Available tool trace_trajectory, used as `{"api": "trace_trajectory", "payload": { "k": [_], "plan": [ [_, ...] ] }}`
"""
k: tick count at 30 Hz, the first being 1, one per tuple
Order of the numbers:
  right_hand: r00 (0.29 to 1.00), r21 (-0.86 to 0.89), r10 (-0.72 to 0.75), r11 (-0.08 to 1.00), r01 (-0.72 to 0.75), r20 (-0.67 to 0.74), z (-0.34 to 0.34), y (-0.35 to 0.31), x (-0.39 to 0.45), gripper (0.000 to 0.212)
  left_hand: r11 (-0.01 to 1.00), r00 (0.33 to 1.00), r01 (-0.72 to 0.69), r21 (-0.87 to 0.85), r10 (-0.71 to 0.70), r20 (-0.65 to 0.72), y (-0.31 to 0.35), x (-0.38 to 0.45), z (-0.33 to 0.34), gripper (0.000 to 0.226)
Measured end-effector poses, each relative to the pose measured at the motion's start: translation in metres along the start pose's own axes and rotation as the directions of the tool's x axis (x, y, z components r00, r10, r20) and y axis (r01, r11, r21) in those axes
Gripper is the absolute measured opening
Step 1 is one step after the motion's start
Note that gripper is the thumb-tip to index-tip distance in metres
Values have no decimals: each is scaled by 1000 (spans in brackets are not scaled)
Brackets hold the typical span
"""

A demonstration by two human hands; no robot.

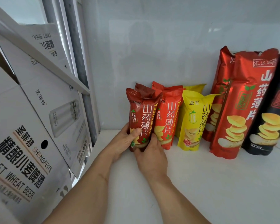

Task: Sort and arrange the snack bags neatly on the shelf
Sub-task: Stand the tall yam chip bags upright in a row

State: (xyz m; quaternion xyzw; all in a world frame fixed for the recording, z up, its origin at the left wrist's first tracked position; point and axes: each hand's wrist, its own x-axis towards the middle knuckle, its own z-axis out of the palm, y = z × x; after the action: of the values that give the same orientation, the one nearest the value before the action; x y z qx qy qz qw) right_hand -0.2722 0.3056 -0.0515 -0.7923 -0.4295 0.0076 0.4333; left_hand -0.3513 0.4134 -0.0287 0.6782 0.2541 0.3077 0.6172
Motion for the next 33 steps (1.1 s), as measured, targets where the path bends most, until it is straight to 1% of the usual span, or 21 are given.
{"api": "trace_trajectory", "payload": {
  "k": [2,3,5,6,7,9,12,14,16,17,18,20,22,25,29,33],
  "plan": [
    [1000,-16,9,1000,-9,-10,0,-1,2,77,999,1000,-29,-30,28,-8,5,0,1,107],
    [1000,-28,12,1000,-12,-13,0,-1,2,78,998,998,-55,-40,54,-20,11,0,2,98],
    [1000,-49,15,999,-16,-20,1,-1,2,77,994,992,-99,-50,95,-80,29,3,2,72],
    [1000,-57,15,998,-16,-21,1,-1,2,76,993,988,-105,-59,97,-124,40,7,2,65],
    [1000,-64,14,998,-15,-21,1,-1,2,76,991,981,-111,-68,99,-166,50,12,1,63],
    [1000,-71,10,997,-11,-21,2,0,1,75,990,972,-127,-64,111,-207,69,20,0,65],
    [999,-69,12,998,-14,-33,2,0,1,75,989,967,-146,-28,137,-213,87,27,4,66],
    [999,-71,13,997,-15,-38,2,-1,2,74,988,965,-146,-59,129,-228,90,30,7,68],
    [999,-79,9,997,-13,-41,2,-1,2,74,981,967,-133,-139,98,-234,89,34,8,77],
    [999,-84,6,996,-10,-41,1,-1,1,75,976,967,-129,-176,85,-239,89,36,9,74],
    [999,-87,2,996,-6,-41,1,-2,0,75,971,969,-121,-206,70,-238,90,38,9,67],
    [999,-97,-3,995,-1,-42,0,-2,-1,75,959,979,-94,-267,41,-200,92,44,10,57],
    [999,-109,-9,994,5,-42,-1,-2,-1,75,957,985,-60,-282,12,-170,94,45,11,53],
    [999,-116,-14,993,11,-30,-1,-3,-2,75,961,972,-83,-262,20,-234,89,50,5,46],
    [1000,-129,-21,991,18,-21,-2,-4,-2,76,965,958,-150,-214,89,-272,84,55,-6,39],
    [999,-149,-29,989,25,-22,-2,-6,0,76,967,942,-187,-172,126,-312,86,58,-10,54]
  ]
}}
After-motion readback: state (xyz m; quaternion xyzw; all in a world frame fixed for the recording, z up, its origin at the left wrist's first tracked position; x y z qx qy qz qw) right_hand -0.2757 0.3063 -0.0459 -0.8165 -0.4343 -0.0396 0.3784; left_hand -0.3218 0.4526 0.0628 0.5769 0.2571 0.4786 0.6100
